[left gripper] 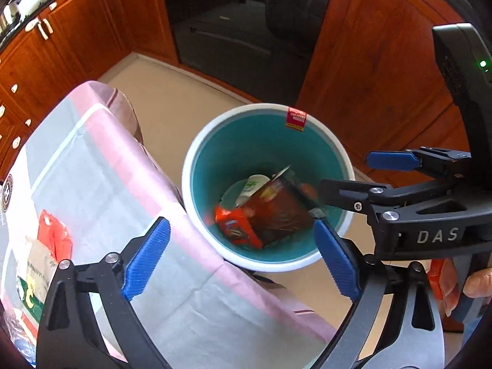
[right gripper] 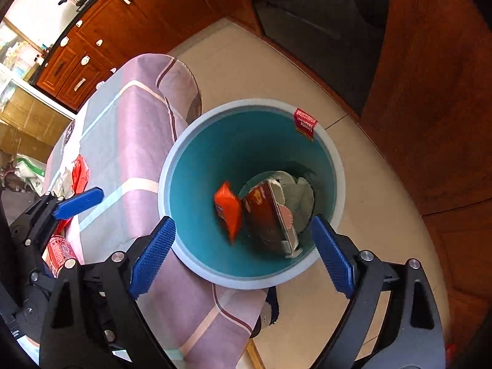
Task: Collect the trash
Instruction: 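Carry box and Ovaltine pack over the bin and open both tools, then return to the table and grasp the water bottle with the left tool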
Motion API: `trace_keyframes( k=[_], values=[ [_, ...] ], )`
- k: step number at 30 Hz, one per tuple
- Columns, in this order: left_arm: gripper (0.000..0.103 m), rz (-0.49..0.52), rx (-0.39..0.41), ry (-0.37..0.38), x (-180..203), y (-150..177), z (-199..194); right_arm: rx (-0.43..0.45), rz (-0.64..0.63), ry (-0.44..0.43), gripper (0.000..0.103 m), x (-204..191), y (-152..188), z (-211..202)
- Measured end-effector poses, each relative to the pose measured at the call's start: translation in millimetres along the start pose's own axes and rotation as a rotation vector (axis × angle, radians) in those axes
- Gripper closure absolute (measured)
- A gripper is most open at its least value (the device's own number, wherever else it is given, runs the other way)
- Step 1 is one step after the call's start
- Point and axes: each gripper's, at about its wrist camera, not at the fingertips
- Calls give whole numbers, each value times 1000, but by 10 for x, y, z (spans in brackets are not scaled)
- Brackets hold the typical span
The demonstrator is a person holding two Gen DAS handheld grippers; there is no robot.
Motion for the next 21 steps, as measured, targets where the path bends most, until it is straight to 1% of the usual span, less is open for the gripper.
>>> trace_keyframes(
  k=[5,12,15,21],
  values=[
    [7,-8,24,13,-27,133,-162,-10,-14,18,17,-72,42,-42],
    [6,-45,59,25,-139,335,-414,16,-31,10,17,-281,136,-226],
    [6,-59,81,28,-205,436,-573,34,-54,5,17,-430,186,-329],
    [5,-87,136,8,-351,701,-945,50,-116,-9,17,-799,315,-501]
  ],
)
Point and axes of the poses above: each gripper's, at about its wrist camera, not at the fingertips, and z roughly the way its jaws point, x to its right, y to its underside, and after that the axes turned 3 degrees about -y, right-handed
